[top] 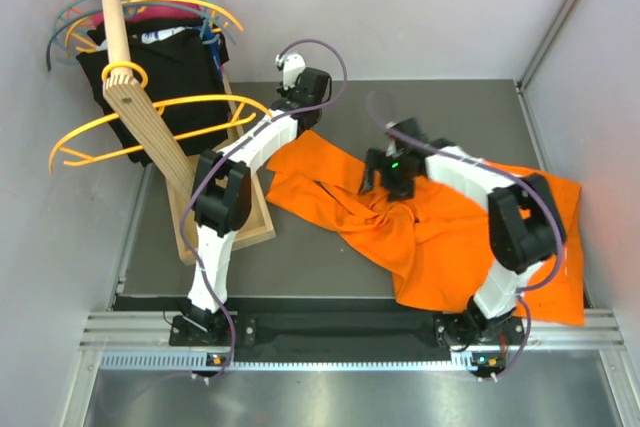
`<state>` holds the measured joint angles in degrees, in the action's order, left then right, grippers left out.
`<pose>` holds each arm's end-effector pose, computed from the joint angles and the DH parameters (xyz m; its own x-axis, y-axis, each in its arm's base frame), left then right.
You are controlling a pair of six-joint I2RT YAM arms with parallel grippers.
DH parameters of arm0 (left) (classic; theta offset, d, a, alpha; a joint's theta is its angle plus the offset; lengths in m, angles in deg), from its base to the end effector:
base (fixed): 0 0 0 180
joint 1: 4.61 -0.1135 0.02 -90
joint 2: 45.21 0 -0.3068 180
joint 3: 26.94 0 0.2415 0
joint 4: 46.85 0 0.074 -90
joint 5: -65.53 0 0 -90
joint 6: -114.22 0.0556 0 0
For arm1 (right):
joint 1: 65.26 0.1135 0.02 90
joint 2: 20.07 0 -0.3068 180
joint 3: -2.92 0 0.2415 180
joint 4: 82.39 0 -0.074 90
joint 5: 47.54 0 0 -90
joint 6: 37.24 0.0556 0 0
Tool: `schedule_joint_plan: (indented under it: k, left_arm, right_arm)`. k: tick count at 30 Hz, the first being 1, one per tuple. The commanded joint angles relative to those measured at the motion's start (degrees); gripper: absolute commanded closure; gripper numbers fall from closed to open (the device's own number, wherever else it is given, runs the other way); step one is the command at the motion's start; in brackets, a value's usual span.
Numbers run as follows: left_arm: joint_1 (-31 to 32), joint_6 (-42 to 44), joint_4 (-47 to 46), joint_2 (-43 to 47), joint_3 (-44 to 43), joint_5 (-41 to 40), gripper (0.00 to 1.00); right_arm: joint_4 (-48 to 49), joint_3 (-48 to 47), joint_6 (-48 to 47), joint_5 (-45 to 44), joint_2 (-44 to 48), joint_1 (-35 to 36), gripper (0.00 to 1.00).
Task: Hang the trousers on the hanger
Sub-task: Flatten out the trousers at the center of the board.
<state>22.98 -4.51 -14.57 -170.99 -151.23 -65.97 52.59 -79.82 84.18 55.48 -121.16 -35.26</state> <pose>0.4929 -0.2160 0.2918 -0.3641 -0.2159 -0.9060 -0.3607 0.9295 -0.0766 0.3104 0.1937 0.2240 -0.9602 0.0321 -0.2775 -0.0868 0.9100 0.4055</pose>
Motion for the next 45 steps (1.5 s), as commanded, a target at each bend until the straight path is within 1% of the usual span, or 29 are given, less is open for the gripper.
schedule_joint_plan:
  k: [1, 2, 4, 5, 6, 7, 9, 10, 11, 14, 15, 16, 17, 19, 20, 22, 25, 28, 30, 31, 32, 36, 38, 39, 42, 45]
  left_arm:
    - [0.27, -5.89, 8.03, 1.94, -1.97, 1.23, 0.84]
    - [0.27, -6.94, 9.26, 1.68, -2.06, 1.15, 0.83]
    - [0.27, -11.07, 14.17, 1.41, -1.98, 0.37, 0.82]
    - [0.27, -12.91, 16.45, 1.41, -1.80, -1.20, 0.82]
    - [0.35, -16.93, 20.65, 1.50, -1.19, -2.44, 0.82]
    - [0.35, -18.89, 22.26, 1.93, -0.40, -3.15, 0.80]
    - [-0.34, -22.66, 23.59, 2.55, 1.88, -1.49, 0.79]
    - [-0.87, -23.21, 23.51, 2.64, 3.98, 0.08, 0.81]
    - [-1.57, -24.52, 23.33, 2.55, 4.78, 3.58, 0.83]
    - [-4.30, -23.84, 20.80, 2.12, 7.25, 9.56, 0.87]
    - [-5.26, -23.83, 20.70, 1.94, 8.03, 10.20, 0.87]
    - [-5.62, -23.91, 20.96, 1.94, 8.48, 10.38, 0.86]
    - [-5.88, -23.39, 20.35, 2.02, 9.09, 10.56, 0.81]
    - [-6.06, -23.04, 20.17, 2.29, 10.59, 10.30, 0.76]
    - [-6.15, -22.95, 19.91, 2.38, 11.03, 10.47, 0.69]
    - [-6.15, -22.77, 20.16, 2.03, 11.65, 11.26, 0.66]
    - [-6.24, -23.74, 21.40, 2.29, 12.87, 12.57, 0.64]
    - [-6.15, -23.83, 18.86, 3.34, 15.42, 14.16, 0.61]
    - [-6.24, -23.30, 18.67, 3.69, 15.60, 13.90, 0.54]
    - [-6.15, -23.13, 18.85, 3.78, 15.51, 13.72, 0.49]
    - [-6.15, -23.12, 19.20, 4.04, 15.43, 12.85, 0.47]
    - [-6.06, -23.30, 19.29, 6.41, 16.74, 11.79, 0.47]
    - [-5.89, -24.35, 21.47, 7.12, 17.00, 11.44, 0.47]
    - [-5.71, -24.53, 21.92, 7.30, 17.27, 11.18, 0.49]
    - [-4.31, -24.53, 21.92, 7.74, 18.50, 10.03, 0.50]
    - [-3.60, -24.70, 22.36, 7.21, 18.24, 11.08, 0.50]
  right_arm:
    - [-2.59, -2.39, -0.21, 4.73, 7.48, -13.52, 0.12]
    - [-2.94, -4.48, -1.61, 6.39, 7.76, -15.22, 0.11]
    - [-4.52, -6.78, -2.76, 6.93, 8.28, -18.29, 0.10]
    - [-5.83, -8.44, -3.20, 7.20, 8.29, -20.75, 0.09]
    - [-6.19, -9.07, -3.90, 7.63, 8.29, -21.90, 0.09]
    - [-6.37, -9.42, -4.26, 8.07, 8.11, -22.96, 0.09]
    - [-6.98, -10.13, -4.87, 8.95, 8.02, -24.98, 0.09]
    - [-7.07, -10.13, -4.88, 9.22, 8.20, -25.51, 0.09]
    - [-7.07, -9.95, -4.79, 10.00, 8.37, -25.86, 0.09]
    - [-6.29, -8.38, -4.09, 10.89, 9.51, -25.78, 0.09]
    - [-5.67, -7.85, -3.91, 10.98, 9.87, -25.87, 0.09]
    - [-5.58, -7.32, -3.82, 11.07, 10.39, -25.87, 0.09]
    - [-5.40, -6.27, -3.82, 11.07, 10.74, -25.87, 0.09]
    - [-5.05, -5.30, -3.82, 10.98, 11.36, -25.78, 0.09]
    - [-4.96, -4.60, -4.00, 10.72, 11.45, -25.78, 0.08]
    - [-4.96, -4.24, -4.09, 10.89, 11.45, -25.87, 0.08]
    - [-4.79, -4.06, -4.17, 10.89, 11.36, -25.78, 0.08]
    - [-4.09, -3.54, -3.73, 10.89, 11.27, -25.87, 0.08]
    - [-3.73, -3.10, -3.21, 11.15, 10.84, -25.78, 0.08]
    - [-3.56, -3.01, -3.21, 11.42, 10.92, -25.69, 0.08]
    - [-3.21, -2.66, -3.12, 11.42, 11.01, -25.61, 0.08]
    - [-2.85, -1.69, -3.12, 11.42, 11.36, -25.60, 0.08]
    - [-2.85, -1.25, -3.12, 11.33, 11.45, -25.52, 0.08]
    - [-2.77, -0.99, -3.21, 11.33, 11.45, -25.52, 0.08]
    - [-2.77, -0.73, -3.12, 11.50, 11.28, -25.43, 0.08]
    - [-2.42, -0.29, -3.03, 11.42, 11.10, -25.08, 0.08]
